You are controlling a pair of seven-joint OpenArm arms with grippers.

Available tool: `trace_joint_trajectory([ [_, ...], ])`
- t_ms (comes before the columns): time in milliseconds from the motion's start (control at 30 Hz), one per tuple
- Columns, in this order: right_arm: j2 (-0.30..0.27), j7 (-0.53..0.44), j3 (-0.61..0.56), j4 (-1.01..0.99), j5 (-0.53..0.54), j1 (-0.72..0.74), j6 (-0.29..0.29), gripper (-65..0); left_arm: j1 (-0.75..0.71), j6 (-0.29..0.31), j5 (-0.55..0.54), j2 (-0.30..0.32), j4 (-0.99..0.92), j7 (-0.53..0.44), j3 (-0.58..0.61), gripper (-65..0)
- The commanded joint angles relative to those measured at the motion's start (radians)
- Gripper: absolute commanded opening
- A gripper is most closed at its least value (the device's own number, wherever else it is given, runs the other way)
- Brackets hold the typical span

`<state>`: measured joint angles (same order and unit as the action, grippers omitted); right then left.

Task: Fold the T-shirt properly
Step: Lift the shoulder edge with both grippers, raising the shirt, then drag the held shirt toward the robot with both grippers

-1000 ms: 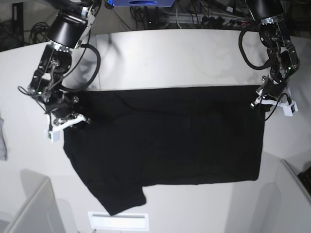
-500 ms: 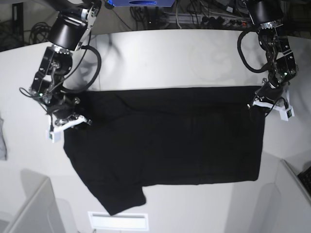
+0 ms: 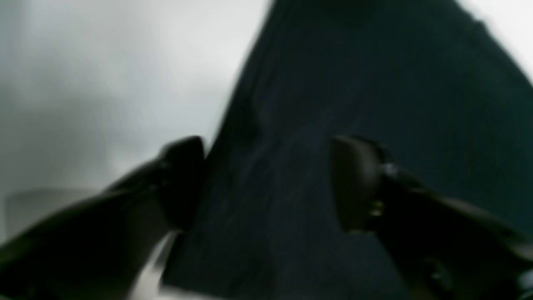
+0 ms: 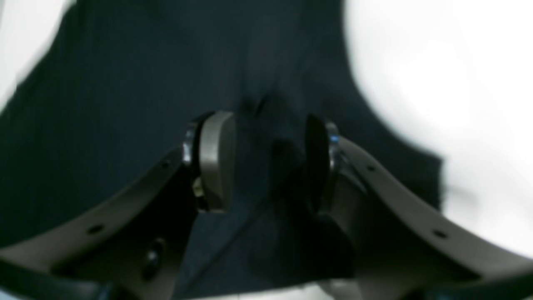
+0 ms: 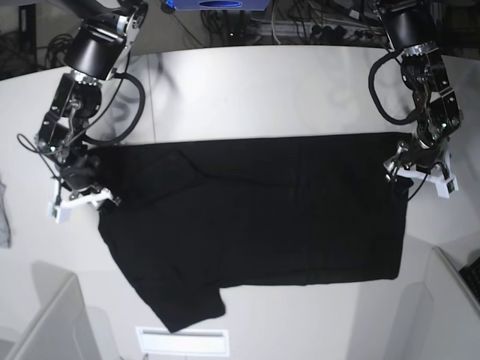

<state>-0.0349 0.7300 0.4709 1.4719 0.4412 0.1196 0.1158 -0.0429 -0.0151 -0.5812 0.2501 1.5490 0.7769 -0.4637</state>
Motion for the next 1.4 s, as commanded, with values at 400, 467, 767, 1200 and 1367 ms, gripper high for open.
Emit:
trace_joint_trajectory([
  [400, 0.108, -0.117, 0.002, 0.398, 0.023, -0.283, -0.130, -27.2, -0.182, 0.180, -0.013, -0.114, 0.230, -0.017, -0.323, -3.9],
  [467, 0.134, -0.123, 0.002, 0.418, 0.026, -0.326, -0.130, -25.1, -0.206, 0.243, -0.009, -0.146, 0.213, -0.017, -0.359, -3.9],
  [767, 0.149, -0.243, 0.002, 0.304, 0.209, -0.416, -0.135, -24.8, -0.216, 0.301, -0.013, -0.176, 0.063, -0.053, -0.379, -3.9],
  [1200, 0.146, -0.278, 0.093, 0.062, 0.209, -0.298, -0.135, -25.2, -0.179, 0.300, -0.010, -0.171, -0.078, -0.152, -0.266, -4.1],
  [1367, 0.120, -0.278, 0.105, 0.014, 0.207, -0.272, -0.135, -25.2, -0.142, 0.300, -0.009, -0.173, -0.112, -0.150, -0.263, -4.1],
])
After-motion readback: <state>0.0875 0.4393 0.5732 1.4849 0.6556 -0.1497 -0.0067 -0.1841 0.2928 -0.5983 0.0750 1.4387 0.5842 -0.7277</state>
